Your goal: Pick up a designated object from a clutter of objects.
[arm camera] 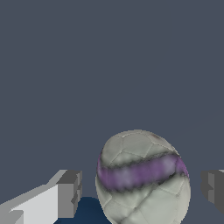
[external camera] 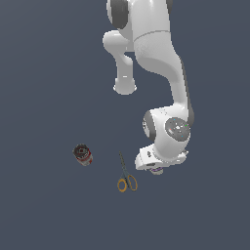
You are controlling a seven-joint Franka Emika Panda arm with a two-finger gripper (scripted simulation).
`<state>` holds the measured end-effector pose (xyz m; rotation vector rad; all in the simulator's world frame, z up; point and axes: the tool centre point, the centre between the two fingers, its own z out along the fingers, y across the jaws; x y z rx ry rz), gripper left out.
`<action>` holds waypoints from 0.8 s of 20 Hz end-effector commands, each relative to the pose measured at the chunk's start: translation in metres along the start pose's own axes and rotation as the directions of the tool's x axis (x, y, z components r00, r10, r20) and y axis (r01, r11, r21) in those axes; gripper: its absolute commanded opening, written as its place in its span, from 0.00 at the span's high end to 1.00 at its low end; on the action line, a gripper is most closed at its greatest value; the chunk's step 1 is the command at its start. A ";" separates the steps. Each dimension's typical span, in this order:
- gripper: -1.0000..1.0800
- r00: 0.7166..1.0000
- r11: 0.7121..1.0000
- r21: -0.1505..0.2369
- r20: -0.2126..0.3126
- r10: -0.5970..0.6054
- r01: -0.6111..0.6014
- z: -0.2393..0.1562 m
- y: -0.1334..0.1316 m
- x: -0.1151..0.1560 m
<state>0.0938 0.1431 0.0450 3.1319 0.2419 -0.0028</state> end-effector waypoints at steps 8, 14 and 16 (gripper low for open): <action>1.00 1.000 1.000 0.000 -0.001 0.000 0.000 0.009 0.000 0.002; 1.00 1.000 1.000 0.000 -0.001 0.000 0.000 0.009 0.000 0.002; 1.00 1.000 1.000 0.000 -0.001 0.000 0.000 0.008 0.000 0.001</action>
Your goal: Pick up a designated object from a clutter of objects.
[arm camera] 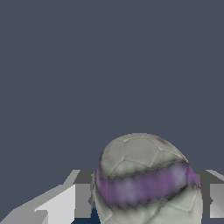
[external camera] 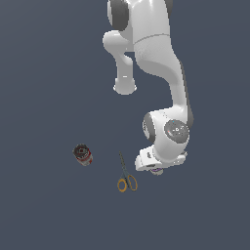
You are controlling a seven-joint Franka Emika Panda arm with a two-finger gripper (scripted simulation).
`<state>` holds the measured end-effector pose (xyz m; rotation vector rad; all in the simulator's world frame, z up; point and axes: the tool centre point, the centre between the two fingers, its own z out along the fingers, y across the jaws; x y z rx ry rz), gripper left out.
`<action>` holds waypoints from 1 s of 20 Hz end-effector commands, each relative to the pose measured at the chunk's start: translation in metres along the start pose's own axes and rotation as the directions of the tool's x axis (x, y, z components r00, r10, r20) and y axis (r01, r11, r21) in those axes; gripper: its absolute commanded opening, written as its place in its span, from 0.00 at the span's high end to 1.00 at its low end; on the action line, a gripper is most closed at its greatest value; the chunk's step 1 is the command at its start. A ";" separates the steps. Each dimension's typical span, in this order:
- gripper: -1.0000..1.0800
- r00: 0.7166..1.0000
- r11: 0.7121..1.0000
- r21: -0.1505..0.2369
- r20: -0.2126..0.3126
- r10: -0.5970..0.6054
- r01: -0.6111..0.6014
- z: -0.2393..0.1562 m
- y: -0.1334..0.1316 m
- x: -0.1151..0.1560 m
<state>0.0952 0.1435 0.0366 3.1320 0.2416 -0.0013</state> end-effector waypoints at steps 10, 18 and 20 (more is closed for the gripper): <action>1.00 1.000 1.000 0.000 0.000 0.000 0.000 -0.024 0.000 -0.012; 1.00 1.000 1.000 -0.001 -0.001 0.000 0.000 -0.073 0.000 -0.037; 1.00 1.000 1.000 -0.001 -0.001 0.000 0.000 -0.090 0.000 -0.045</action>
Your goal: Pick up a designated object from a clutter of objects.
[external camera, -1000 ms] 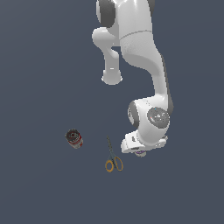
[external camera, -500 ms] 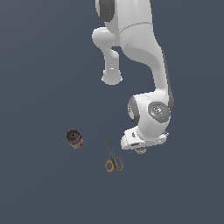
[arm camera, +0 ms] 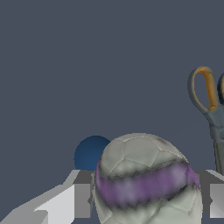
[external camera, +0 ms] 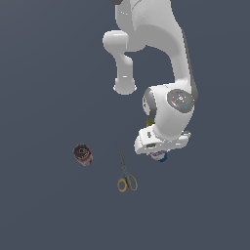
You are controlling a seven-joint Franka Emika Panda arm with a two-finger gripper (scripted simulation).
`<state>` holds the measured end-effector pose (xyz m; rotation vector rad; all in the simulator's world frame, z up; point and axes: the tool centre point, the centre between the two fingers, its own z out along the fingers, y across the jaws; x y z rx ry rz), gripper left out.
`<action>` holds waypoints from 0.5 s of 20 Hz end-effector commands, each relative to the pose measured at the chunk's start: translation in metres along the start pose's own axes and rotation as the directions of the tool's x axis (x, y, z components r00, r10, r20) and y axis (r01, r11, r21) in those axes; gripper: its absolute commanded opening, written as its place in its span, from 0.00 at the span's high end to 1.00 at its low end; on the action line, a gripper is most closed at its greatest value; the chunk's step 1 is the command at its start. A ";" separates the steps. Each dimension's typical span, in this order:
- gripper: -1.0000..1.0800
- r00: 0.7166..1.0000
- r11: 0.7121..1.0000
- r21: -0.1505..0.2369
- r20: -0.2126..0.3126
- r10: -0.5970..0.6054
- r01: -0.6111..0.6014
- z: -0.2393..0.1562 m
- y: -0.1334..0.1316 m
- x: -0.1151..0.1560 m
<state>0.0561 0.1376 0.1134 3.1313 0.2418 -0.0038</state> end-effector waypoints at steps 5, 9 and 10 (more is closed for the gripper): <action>1.00 1.000 1.000 0.000 -0.002 0.000 0.000 -0.055 0.000 -0.027; 1.00 1.000 1.000 0.000 -0.002 0.000 0.000 -0.090 0.000 -0.044; 1.00 1.000 1.000 0.000 -0.002 0.000 0.000 -0.099 0.000 -0.048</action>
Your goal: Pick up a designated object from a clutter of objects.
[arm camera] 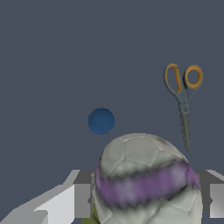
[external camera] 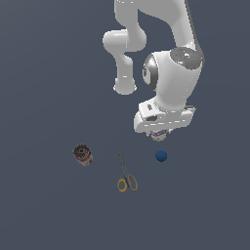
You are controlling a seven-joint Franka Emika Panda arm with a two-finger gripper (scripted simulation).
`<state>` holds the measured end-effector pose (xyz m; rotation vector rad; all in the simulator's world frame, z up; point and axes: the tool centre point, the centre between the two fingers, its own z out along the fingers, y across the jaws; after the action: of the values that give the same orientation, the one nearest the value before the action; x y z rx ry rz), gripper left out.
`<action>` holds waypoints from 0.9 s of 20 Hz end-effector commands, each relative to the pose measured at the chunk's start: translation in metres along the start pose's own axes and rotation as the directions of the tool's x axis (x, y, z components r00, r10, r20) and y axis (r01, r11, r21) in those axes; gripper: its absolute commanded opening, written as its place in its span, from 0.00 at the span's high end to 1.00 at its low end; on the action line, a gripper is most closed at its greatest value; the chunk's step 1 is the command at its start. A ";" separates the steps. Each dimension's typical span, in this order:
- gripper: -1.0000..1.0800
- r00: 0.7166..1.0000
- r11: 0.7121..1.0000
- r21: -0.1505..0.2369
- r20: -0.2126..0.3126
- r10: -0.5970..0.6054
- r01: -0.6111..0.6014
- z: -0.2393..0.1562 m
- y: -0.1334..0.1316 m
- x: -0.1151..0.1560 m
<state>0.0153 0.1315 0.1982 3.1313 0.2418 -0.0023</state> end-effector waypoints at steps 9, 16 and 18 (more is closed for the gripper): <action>1.00 1.000 1.000 0.001 -0.001 -0.001 0.001 -0.100 -0.001 -0.047; 1.00 1.000 1.000 0.001 -0.001 -0.001 0.001 -0.160 -0.001 -0.074; 1.00 1.000 1.000 0.001 -0.001 -0.001 0.001 -0.174 -0.002 -0.080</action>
<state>-0.0590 0.1216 0.3611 3.1320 0.2429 -0.0001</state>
